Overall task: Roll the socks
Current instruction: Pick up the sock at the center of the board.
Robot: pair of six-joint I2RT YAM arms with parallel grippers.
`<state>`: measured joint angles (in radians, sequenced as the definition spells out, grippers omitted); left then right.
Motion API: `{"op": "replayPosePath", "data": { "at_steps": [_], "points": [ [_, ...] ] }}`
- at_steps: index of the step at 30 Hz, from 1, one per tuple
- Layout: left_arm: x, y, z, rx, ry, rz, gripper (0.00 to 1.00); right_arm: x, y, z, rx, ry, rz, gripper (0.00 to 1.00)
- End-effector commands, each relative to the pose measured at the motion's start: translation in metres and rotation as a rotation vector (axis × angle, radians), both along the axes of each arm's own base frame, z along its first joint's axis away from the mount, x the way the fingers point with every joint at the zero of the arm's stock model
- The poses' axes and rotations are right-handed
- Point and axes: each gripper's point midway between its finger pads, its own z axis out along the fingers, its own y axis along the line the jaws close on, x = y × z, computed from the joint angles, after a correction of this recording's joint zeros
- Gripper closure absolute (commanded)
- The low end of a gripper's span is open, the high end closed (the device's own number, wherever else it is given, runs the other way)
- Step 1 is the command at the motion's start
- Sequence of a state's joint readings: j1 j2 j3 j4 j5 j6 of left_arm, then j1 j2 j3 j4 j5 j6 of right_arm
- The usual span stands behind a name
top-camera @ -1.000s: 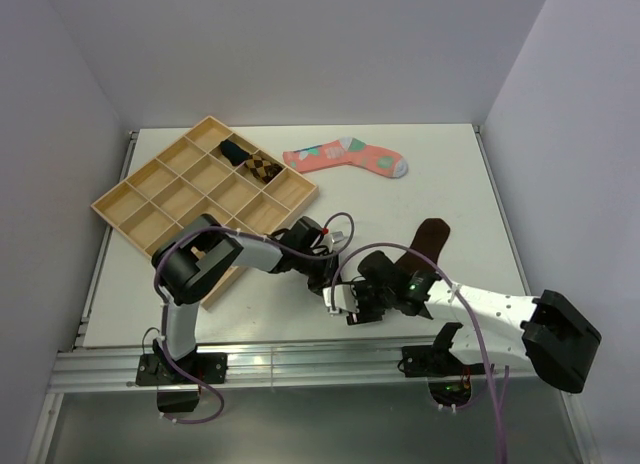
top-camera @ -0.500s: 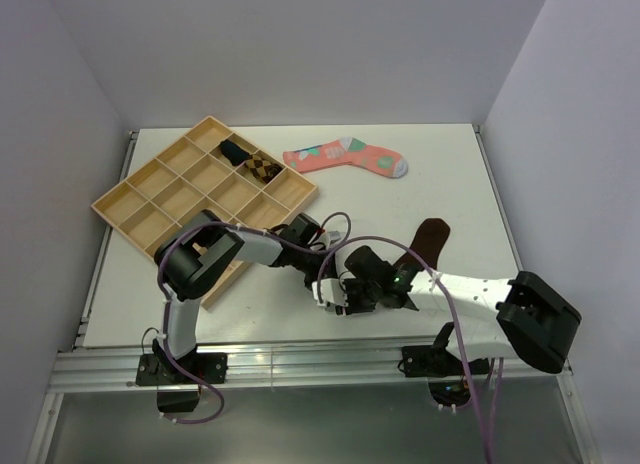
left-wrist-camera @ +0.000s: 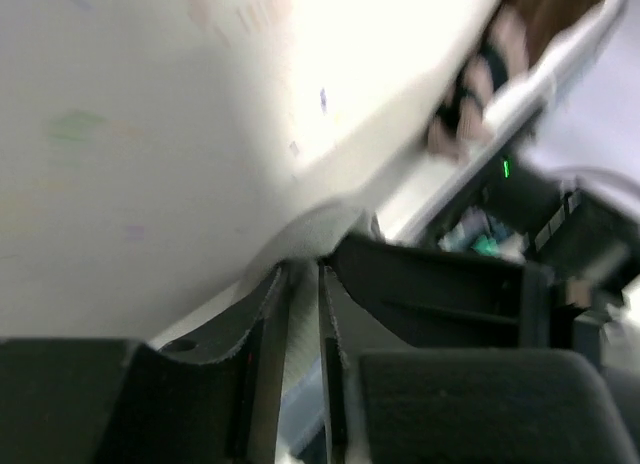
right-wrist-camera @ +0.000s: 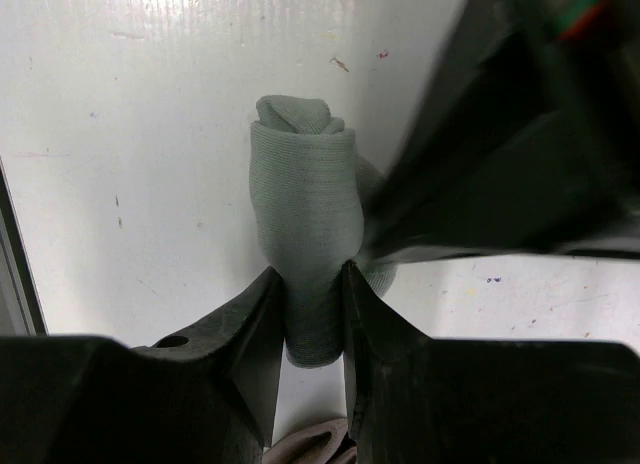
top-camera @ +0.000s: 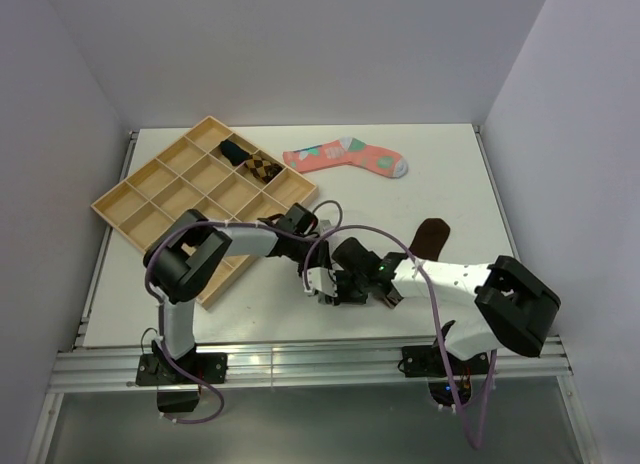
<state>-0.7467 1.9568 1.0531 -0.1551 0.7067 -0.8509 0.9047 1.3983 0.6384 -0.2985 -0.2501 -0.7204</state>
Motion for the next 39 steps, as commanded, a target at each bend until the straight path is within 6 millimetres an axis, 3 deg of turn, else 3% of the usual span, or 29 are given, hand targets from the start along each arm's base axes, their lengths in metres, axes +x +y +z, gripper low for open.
{"op": "replayPosePath", "data": {
  "at_steps": [1,3,8,12,16,19,20,26,32,39],
  "points": [
    [0.051,0.015,0.014,0.066,-0.207,0.157,0.76,-0.011,-0.026,-0.023,-0.103,0.086,-0.075,0.95],
    [0.06,0.02,0.031,0.057,-0.241,0.213,0.72,-0.006,-0.025,-0.02,-0.091,0.086,-0.106,0.95],
    [0.073,0.055,0.045,0.106,-0.279,0.414,0.69,0.011,-0.025,-0.012,-0.054,0.09,-0.186,0.96],
    [0.059,0.081,0.06,0.081,-0.307,0.571,0.67,0.03,-0.02,0.005,-0.002,0.098,-0.259,0.96],
    [0.053,0.094,0.072,0.042,-0.355,0.699,0.64,0.049,-0.015,0.028,0.042,0.119,-0.329,0.97],
    [0.05,0.079,0.086,-0.011,-0.431,0.732,0.55,0.061,-0.007,0.045,0.072,0.124,-0.377,0.97],
    [0.04,0.067,0.088,-0.034,-0.43,0.71,0.53,0.061,-0.006,0.047,0.072,0.137,-0.383,0.97],
    [0.036,0.031,0.106,-0.167,-0.438,0.767,0.49,0.077,0.007,0.08,0.126,0.132,-0.45,0.97],
    [0.047,0.018,0.119,-0.264,-0.379,0.906,0.49,0.084,0.013,0.103,0.175,0.118,-0.497,0.97],
    [0.052,0.023,0.126,-0.3,-0.344,1.014,0.49,0.087,0.011,0.123,0.22,0.093,-0.544,0.98]
  ]
}}
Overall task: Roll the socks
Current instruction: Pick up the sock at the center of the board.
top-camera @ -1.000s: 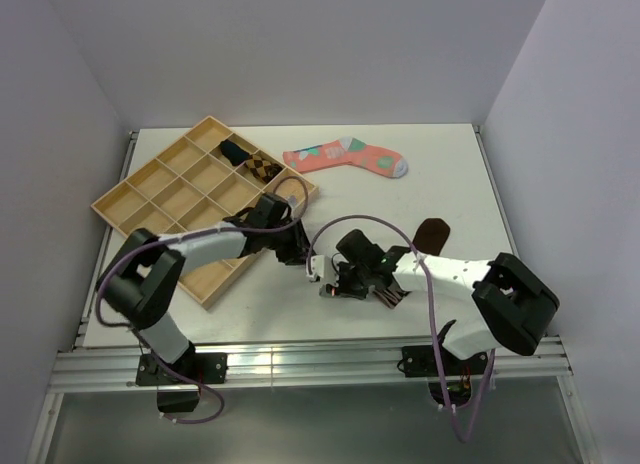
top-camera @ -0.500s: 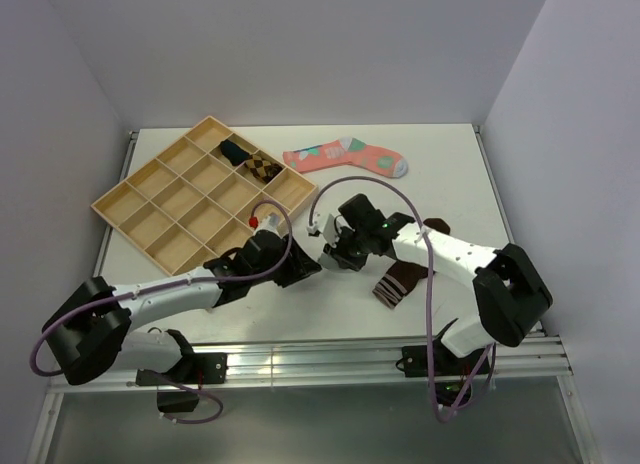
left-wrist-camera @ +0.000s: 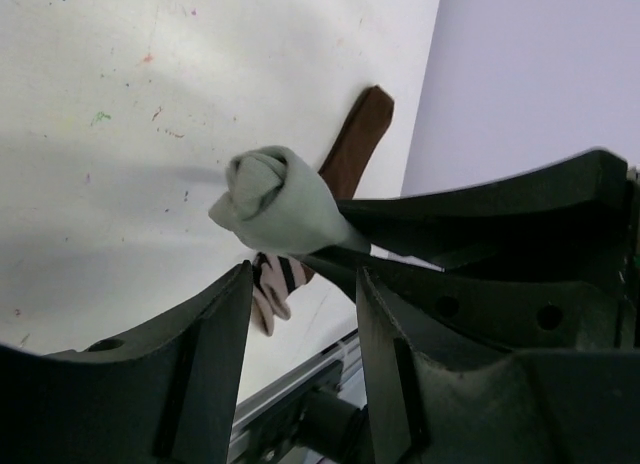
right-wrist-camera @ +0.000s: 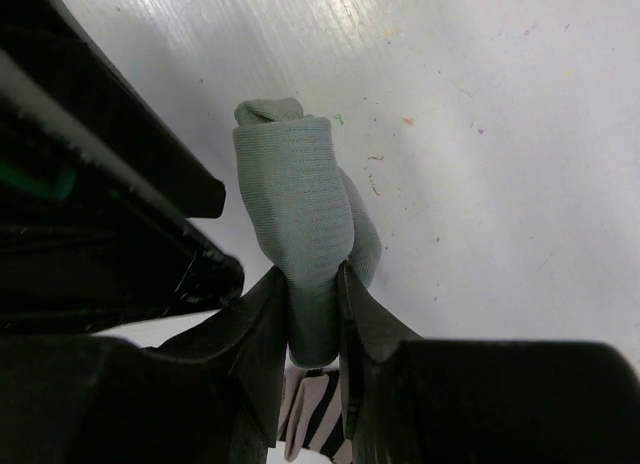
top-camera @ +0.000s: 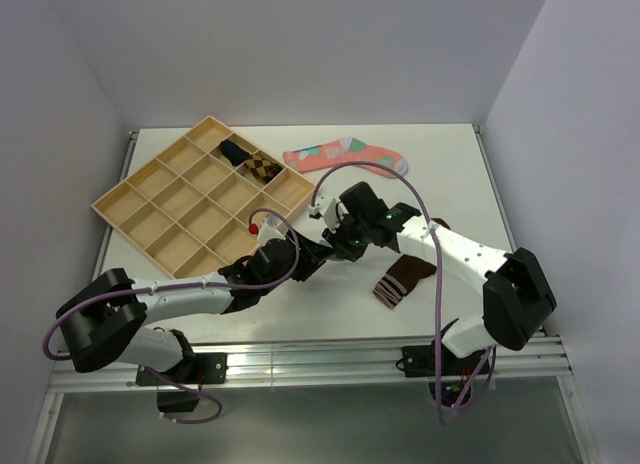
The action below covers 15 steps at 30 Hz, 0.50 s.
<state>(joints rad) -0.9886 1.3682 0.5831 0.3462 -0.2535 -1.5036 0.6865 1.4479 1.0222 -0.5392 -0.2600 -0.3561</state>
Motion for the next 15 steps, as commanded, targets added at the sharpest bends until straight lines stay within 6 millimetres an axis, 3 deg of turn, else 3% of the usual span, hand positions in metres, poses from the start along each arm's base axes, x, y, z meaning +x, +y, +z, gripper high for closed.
{"op": "replayPosePath", "data": {
  "at_steps": [1,15],
  "points": [
    [0.013,0.002,0.022,-0.11,-0.015,0.104,0.49,0.008,0.005,0.037,0.069,-0.062,-0.044,0.98],
    [0.02,-0.005,0.032,-0.167,-0.019,0.136,0.5,-0.002,0.014,0.058,0.125,-0.073,-0.042,0.98]
  ]
}}
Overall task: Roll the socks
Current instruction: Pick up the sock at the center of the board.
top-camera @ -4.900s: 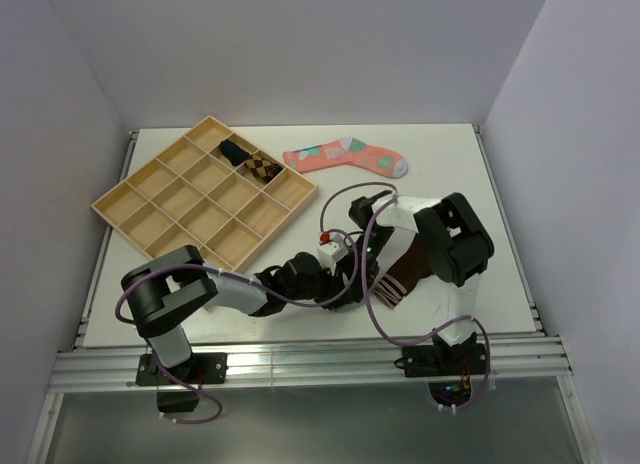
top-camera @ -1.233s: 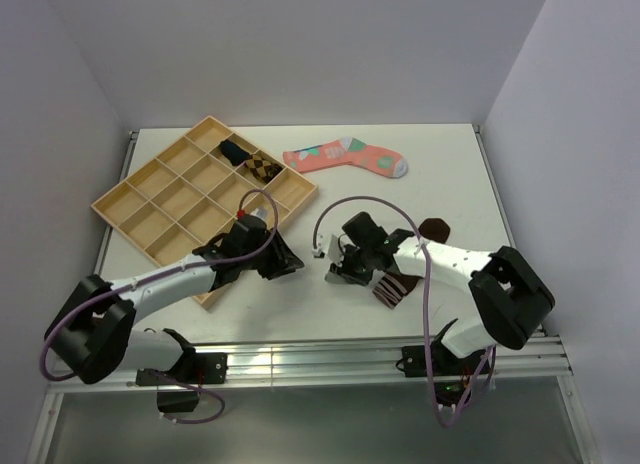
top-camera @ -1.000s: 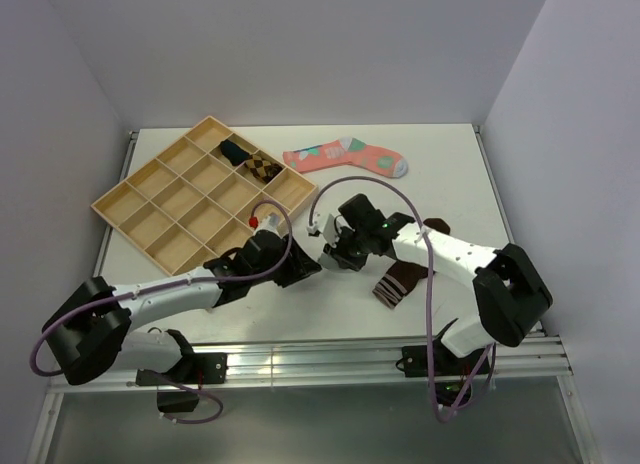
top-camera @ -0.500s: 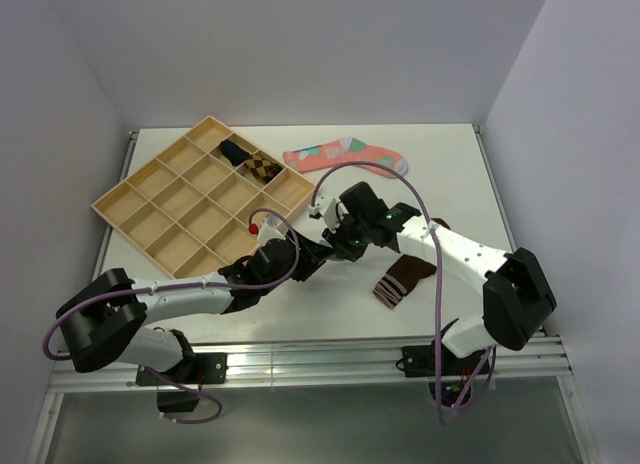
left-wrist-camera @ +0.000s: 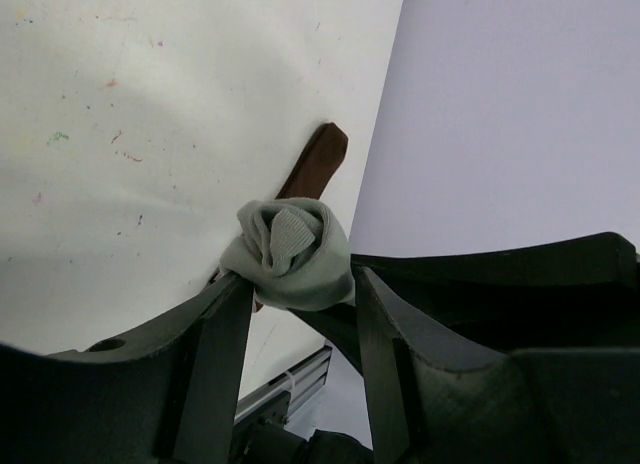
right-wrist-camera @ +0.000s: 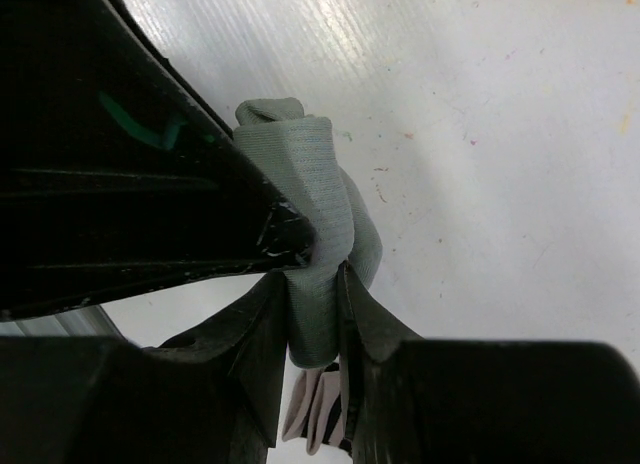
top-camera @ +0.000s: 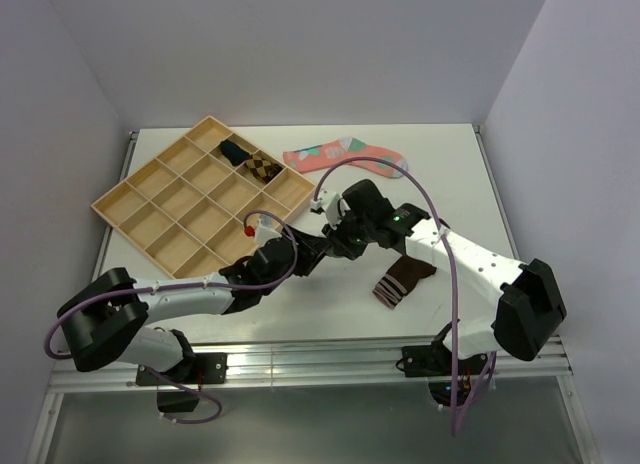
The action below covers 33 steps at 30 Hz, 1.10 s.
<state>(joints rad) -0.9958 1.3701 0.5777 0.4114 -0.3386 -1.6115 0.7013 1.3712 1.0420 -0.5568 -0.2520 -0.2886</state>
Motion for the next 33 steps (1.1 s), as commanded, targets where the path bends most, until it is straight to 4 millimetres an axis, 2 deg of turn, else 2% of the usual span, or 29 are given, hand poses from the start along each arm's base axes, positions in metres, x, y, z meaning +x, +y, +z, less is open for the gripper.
{"op": "replayPosePath", "data": {
  "at_steps": [1,15,17,24,27,31,33],
  "points": [
    [0.007,-0.007,0.014,-0.058,-0.022,0.024,0.5,0.001,0.01,0.029,0.06,-0.044,0.003,0.98],
    [0.012,-0.004,0.012,-0.018,-0.051,0.044,0.58,-0.02,0.018,0.038,0.119,0.018,0.056,0.98],
    [0.014,-0.005,0.012,-0.002,-0.06,0.045,0.61,-0.023,0.018,0.04,0.126,0.022,0.075,0.98],
    [0.017,-0.009,0.008,0.057,-0.067,0.028,0.62,-0.035,0.018,0.044,0.15,0.024,0.138,0.98],
    [0.018,-0.011,0.007,0.072,-0.071,0.02,0.7,-0.034,0.016,0.042,0.138,0.017,0.138,0.98],
    [0.019,-0.014,0.006,0.091,-0.077,0.005,0.93,-0.035,0.016,0.041,0.14,0.015,0.147,0.98],
    [0.02,-0.016,0.006,0.094,-0.081,-0.009,1.0,-0.035,0.016,0.04,0.138,0.014,0.145,0.98]
  ]
}}
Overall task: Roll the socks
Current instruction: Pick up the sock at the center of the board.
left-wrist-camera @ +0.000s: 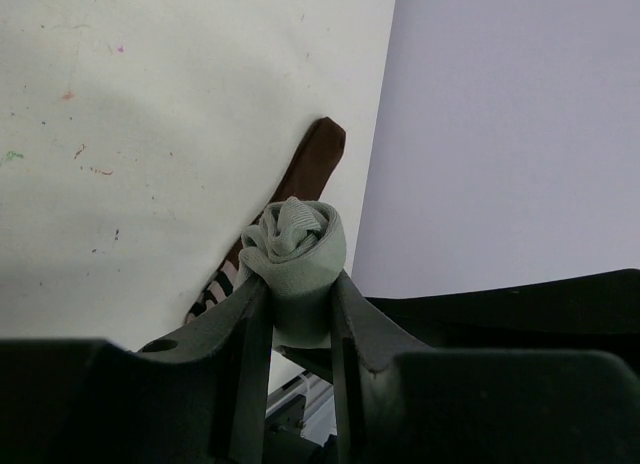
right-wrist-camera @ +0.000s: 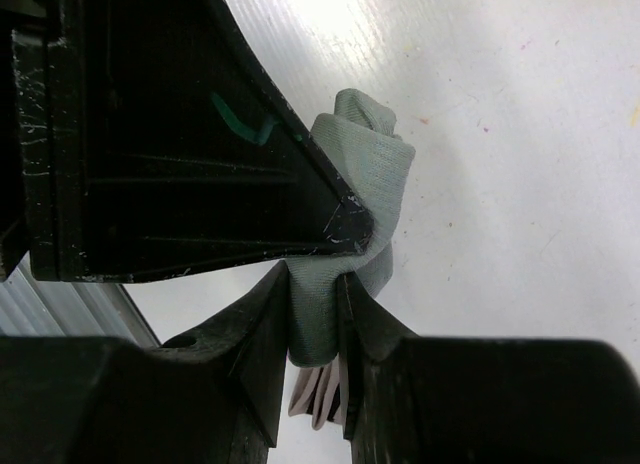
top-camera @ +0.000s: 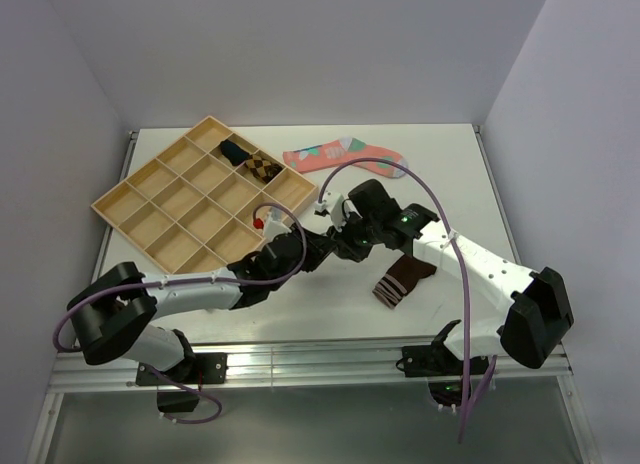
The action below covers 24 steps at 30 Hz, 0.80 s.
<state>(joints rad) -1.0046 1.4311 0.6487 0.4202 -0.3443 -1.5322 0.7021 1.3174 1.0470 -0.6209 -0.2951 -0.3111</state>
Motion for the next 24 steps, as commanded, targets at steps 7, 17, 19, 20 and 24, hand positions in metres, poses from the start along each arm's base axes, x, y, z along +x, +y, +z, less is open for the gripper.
{"op": "replayPosePath", "data": {
  "at_steps": [7,17,19,20,24],
  "points": [
    [0.016,-0.001,0.01,0.052,-0.06,0.014,1.0,-0.014,0.015,0.025,0.098,-0.021,0.078,0.89],
    [0.021,0.003,0.031,0.041,-0.128,0.024,1.0,-0.001,-0.002,0.04,0.051,-0.106,-0.008,0.45],
    [0.024,0.006,0.037,0.037,-0.145,0.027,1.0,0.002,-0.01,0.044,0.038,-0.137,-0.04,0.41],
    [0.025,0.006,0.04,0.034,-0.152,0.022,1.0,0.003,-0.011,0.045,0.036,-0.146,-0.046,0.4],
    [0.041,0.021,0.055,0.035,-0.19,0.045,1.0,0.005,-0.028,0.055,0.042,-0.174,-0.077,0.37]
  ]
}}
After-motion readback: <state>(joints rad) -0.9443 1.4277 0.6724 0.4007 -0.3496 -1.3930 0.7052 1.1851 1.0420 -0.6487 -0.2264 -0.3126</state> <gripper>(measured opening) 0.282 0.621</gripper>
